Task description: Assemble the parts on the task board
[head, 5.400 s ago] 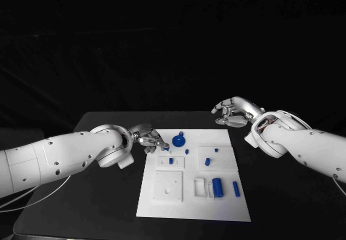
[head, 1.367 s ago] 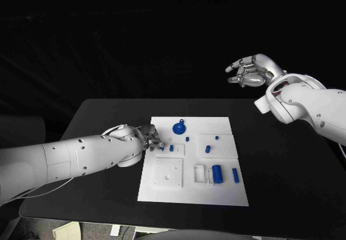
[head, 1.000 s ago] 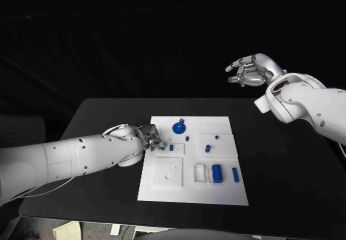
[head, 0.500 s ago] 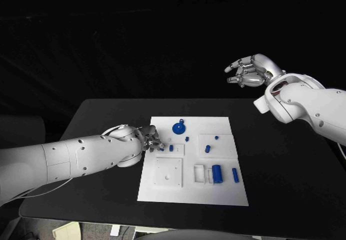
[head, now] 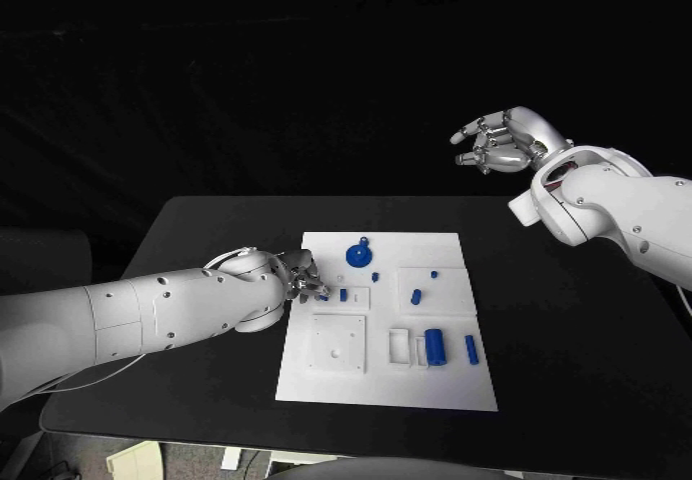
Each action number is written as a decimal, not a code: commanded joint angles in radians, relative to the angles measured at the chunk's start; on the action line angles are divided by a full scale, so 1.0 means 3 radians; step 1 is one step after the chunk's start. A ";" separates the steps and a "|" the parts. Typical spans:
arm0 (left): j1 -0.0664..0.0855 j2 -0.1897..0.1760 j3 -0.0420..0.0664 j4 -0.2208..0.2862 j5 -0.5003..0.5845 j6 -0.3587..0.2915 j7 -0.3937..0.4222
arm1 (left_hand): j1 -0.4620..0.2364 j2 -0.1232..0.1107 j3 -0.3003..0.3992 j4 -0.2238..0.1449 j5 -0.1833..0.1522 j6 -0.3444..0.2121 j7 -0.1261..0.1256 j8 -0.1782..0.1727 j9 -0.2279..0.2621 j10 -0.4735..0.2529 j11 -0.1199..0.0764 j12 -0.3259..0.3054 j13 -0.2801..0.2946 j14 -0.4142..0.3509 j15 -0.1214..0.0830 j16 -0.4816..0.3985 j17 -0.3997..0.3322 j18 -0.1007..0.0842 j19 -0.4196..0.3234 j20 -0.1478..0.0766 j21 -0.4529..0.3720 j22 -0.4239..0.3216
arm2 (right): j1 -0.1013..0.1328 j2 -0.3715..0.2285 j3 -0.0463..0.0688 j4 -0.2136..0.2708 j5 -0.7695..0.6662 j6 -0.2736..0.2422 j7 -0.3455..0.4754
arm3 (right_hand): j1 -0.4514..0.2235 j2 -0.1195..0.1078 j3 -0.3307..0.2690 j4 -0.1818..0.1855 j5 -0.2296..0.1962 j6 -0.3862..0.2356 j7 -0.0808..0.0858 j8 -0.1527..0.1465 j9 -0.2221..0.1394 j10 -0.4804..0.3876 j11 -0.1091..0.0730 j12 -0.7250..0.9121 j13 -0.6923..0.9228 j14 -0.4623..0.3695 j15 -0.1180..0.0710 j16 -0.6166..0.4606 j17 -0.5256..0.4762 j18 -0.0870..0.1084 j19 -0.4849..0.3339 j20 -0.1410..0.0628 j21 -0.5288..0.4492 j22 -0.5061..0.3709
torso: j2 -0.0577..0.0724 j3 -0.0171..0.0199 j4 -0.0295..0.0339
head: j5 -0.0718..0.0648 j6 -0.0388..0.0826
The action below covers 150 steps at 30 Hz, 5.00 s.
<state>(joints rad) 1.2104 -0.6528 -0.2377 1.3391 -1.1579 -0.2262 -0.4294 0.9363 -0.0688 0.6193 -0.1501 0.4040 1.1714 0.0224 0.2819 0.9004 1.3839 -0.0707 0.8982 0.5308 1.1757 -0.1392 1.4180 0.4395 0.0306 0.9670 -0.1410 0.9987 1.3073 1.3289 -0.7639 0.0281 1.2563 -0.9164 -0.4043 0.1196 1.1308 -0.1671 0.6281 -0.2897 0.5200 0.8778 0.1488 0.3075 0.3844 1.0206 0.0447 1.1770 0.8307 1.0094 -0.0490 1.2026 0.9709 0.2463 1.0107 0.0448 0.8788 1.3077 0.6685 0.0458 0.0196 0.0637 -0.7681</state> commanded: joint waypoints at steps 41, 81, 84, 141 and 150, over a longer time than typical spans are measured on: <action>-0.0015 0.0073 -0.0006 -0.0051 0.0001 0.0360 -0.0072 | 0.0021 0.0049 0.0285 -0.0252 -0.0065 0.0070 -0.0067 -0.0007 0.0004 0.0088 -0.0126 0.0027 -0.0002 0.0198 -0.0223 0.0012 0.0007 0.0008 0.0023 -0.0442 0.0011 0.0054 | 0.0000 0.0006 0.0001 0.0022 -0.0008 0.0050 0.0005 | -0.0042 0.0007 0.0012 -0.0001 0.0036 -0.0005 0.0023 -0.0011 -0.0002 -0.0035 -0.0002 -0.0074 -0.0051 -0.0039 -0.0016 -0.0070 -0.0043 0.0052 -0.0061 0.0029 -0.0068 0.0034 | 0.0001 0.0002 -0.0002 | -0.0002 -0.0017; -0.0015 0.0113 -0.0006 -0.0076 -0.0019 0.0375 -0.0038 | -0.0033 -0.0107 0.0234 -0.0073 -0.0993 0.0163 -0.0082 -0.0002 0.0043 0.0090 -0.0133 0.0069 -0.0016 0.0197 -0.0225 0.0017 0.0017 0.0022 0.0024 -0.0444 0.0012 0.0046 | -0.0002 0.0013 0.0001 0.0010 -0.0004 0.0060 0.0006 | -0.0049 0.0013 0.0012 0.0000 0.0114 -0.0007 0.0024 -0.0011 -0.0003 -0.0027 -0.0002 -0.0081 -0.0068 -0.0032 -0.0015 -0.0075 -0.0055 0.0052 -0.0055 0.0034 -0.0079 0.0034 | 0.0000 0.0001 -0.0002 | -0.0014 -0.0020; -0.0015 0.0113 -0.0006 -0.0081 -0.0015 0.0374 -0.0036 | -0.0050 -0.0144 0.0227 -0.0007 -0.1138 0.0163 -0.0080 -0.0006 0.0048 0.0089 -0.0132 0.0069 -0.0021 0.0197 -0.0225 0.0015 0.0016 0.0023 0.0024 -0.0443 0.0009 0.0045 | -0.0002 0.0011 0.0001 0.0011 -0.0004 0.0059 0.0005 | -0.0049 0.0013 0.0013 0.0000 0.0123 -0.0008 0.0024 -0.0010 -0.0003 -0.0026 -0.0002 -0.0081 -0.0069 -0.0032 -0.0015 -0.0075 -0.0056 0.0052 -0.0055 0.0034 -0.0080 0.0035 | 0.0001 0.0001 -0.0001 | -0.0013 -0.0021; -0.0015 0.0012 0.0000 -0.0150 0.0132 0.0106 0.0030 | -0.0622 -0.0719 -0.0492 0.0897 -0.1181 0.0119 -0.0091 -0.0035 0.0157 0.0049 -0.0143 0.0060 -0.0018 0.0130 -0.0239 0.0026 0.0027 0.0090 -0.0072 -0.0452 -0.0017 0.0037 | -0.0005 -0.0008 0.0000 0.0008 -0.0002 0.0057 -0.0001 | -0.0042 0.0012 0.0020 -0.0002 0.0185 -0.0015 0.0025 -0.0013 -0.0005 -0.0024 -0.0001 -0.0083 -0.0077 -0.0031 -0.0015 -0.0076 -0.0062 0.0052 -0.0052 0.0034 -0.0087 0.0037 | 0.0001 0.0000 0.0000 | -0.0030 0.0009; -0.0012 -0.0106 0.0041 -0.0103 0.0659 -0.0255 0.0304 | -0.0469 -0.0688 -0.0615 0.1183 -0.1181 0.0038 -0.0058 -0.0106 0.0141 0.0004 -0.0112 -0.0013 -0.0046 0.0075 -0.0216 -0.0040 -0.0005 0.0104 -0.0114 -0.0437 -0.0044 0.0027 | -0.0006 -0.0020 0.0000 0.0008 0.0004 0.0050 0.0002 | -0.0044 0.0010 0.0020 0.0000 0.0196 -0.0016 0.0026 -0.0014 -0.0006 -0.0024 0.0000 -0.0083 -0.0078 -0.0030 -0.0015 -0.0076 -0.0063 0.0052 -0.0051 0.0035 -0.0088 0.0038 | -0.0001 0.0001 0.0000 | -0.0035 0.0021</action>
<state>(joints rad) 1.2059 -0.6832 -0.2271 1.3032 -1.0695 -0.2295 -0.4054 0.7907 -0.2760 0.4362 0.2006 0.0532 1.1871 0.0053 0.2512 0.9441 1.3893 -0.1016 0.8963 0.5178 1.2016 -0.2018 1.4076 0.4392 0.0466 0.9363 -0.1331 0.9888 1.3076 1.3274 -0.7692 0.0278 1.2581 -0.9158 -0.3980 0.1153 1.1269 -0.1632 0.6281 -0.2897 0.5732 0.8735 0.1511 0.3075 0.3842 1.0137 0.0448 1.1577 0.8084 1.0007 -0.0478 1.1850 0.9528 0.2496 1.0002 0.0555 0.8592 1.3081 0.6687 0.0459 0.0194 0.0542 -0.7630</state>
